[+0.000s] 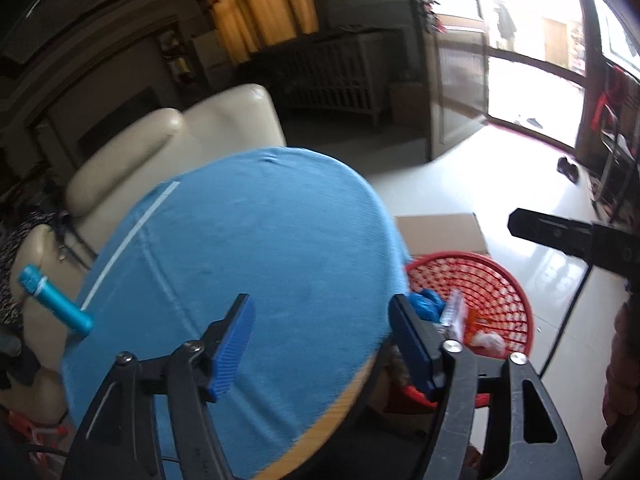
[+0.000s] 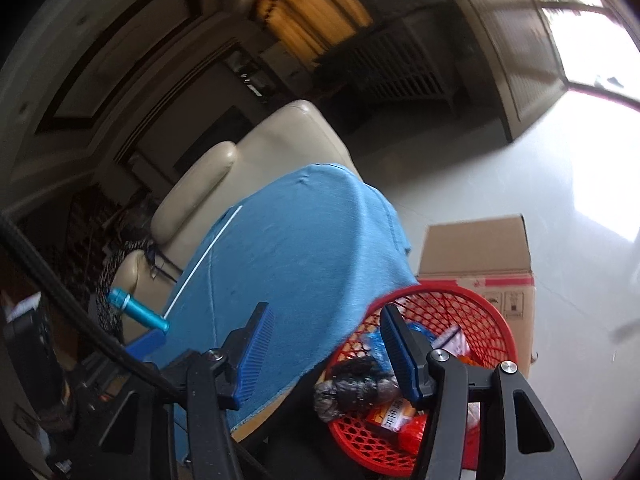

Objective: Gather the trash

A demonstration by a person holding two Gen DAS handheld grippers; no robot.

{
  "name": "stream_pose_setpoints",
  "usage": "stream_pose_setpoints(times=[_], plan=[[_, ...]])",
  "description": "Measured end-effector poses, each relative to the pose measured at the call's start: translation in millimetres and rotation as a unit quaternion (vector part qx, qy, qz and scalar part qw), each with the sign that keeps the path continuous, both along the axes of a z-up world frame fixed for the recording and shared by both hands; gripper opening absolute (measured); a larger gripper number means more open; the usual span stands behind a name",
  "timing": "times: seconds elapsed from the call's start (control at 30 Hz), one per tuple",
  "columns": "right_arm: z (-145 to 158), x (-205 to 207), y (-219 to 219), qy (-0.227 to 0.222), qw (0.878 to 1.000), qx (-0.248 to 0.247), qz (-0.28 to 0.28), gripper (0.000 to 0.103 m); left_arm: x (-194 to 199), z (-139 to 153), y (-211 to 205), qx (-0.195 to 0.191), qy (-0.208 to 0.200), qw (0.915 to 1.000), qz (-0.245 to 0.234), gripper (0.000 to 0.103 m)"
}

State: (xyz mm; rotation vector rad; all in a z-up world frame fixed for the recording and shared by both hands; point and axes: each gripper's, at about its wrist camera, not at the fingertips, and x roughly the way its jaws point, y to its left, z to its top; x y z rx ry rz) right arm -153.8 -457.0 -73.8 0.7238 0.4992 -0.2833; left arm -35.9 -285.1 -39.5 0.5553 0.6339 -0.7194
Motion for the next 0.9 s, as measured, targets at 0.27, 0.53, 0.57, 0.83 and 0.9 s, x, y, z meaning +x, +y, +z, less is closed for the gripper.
stream_pose_setpoints(times=[0.27, 0.53, 0.57, 0.83, 0.9], plan=[[31, 25, 69, -0.028, 0.995, -0.066, 0.063, 0.061, 23, 34, 76, -0.038, -0.054, 0.9941, 0.086, 0.080], [56, 53, 138, -0.048, 0.986, -0.107, 0.118, 0.063, 39, 54, 147, -0.057, -0.090, 0.9797, 0.170, 0.083], [60, 55, 145, -0.051, 0.985, -0.111, 0.120, 0.069, 40, 56, 153, -0.058, -0.094, 0.9779, 0.177, 0.083], [83, 75, 191, -0.065, 0.978, -0.138, 0.141, 0.074, 44, 65, 213, -0.068, -0.118, 0.9631, 0.232, 0.088], [89, 84, 204, -0.059, 0.976, -0.148, 0.146, 0.074, 42, 66, 222, -0.070, -0.120, 0.9608, 0.240, 0.088]])
